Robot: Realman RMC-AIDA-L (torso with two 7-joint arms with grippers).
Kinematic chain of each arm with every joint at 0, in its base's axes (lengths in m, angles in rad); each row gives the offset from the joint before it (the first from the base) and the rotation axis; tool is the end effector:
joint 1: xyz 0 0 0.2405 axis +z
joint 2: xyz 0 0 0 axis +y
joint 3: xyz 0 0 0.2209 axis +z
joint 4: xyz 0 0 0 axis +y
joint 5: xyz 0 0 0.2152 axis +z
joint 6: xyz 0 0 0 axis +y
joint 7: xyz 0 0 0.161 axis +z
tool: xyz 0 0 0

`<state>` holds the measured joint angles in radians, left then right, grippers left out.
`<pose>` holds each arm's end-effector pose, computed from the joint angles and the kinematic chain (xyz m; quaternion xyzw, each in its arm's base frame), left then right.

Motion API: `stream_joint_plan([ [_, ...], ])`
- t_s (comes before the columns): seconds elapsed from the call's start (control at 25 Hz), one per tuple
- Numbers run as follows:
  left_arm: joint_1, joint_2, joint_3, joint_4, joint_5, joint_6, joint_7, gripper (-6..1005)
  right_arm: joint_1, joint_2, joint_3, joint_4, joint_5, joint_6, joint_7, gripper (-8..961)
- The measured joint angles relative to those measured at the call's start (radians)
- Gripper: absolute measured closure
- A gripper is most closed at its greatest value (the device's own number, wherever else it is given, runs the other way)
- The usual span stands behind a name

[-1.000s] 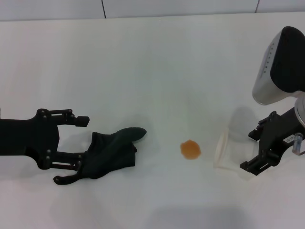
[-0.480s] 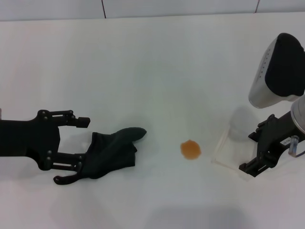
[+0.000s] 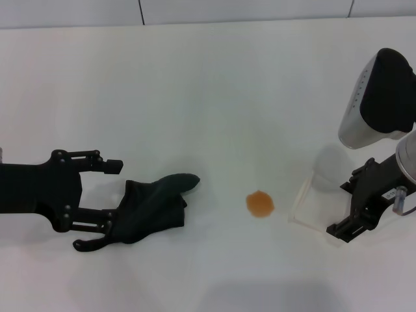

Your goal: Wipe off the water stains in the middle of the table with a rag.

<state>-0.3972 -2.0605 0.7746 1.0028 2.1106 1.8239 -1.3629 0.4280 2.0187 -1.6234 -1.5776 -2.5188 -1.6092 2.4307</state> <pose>-0.2379 0.2825 0.0439 -0.9813 -0.1063 -0.1445 0.0698 0.1609 0.2984 -0.0056 -0.9487 0.1930 -0.2200 0.1194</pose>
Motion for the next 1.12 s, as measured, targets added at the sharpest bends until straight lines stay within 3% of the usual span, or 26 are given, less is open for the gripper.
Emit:
stream_joint_plan([
  [0.84,0.002,-0.001,0.000,0.000,0.000,0.000,0.001,169,-0.002,-0.002,-0.003,-0.028,0.005,-0.015,0.001,198],
  [1.12,0.001,0.001,-0.006,-0.010,0.000,0.000,0.015,169,-0.027,-0.005,0.116,-0.100,0.051,-0.016,-0.032,285],
])
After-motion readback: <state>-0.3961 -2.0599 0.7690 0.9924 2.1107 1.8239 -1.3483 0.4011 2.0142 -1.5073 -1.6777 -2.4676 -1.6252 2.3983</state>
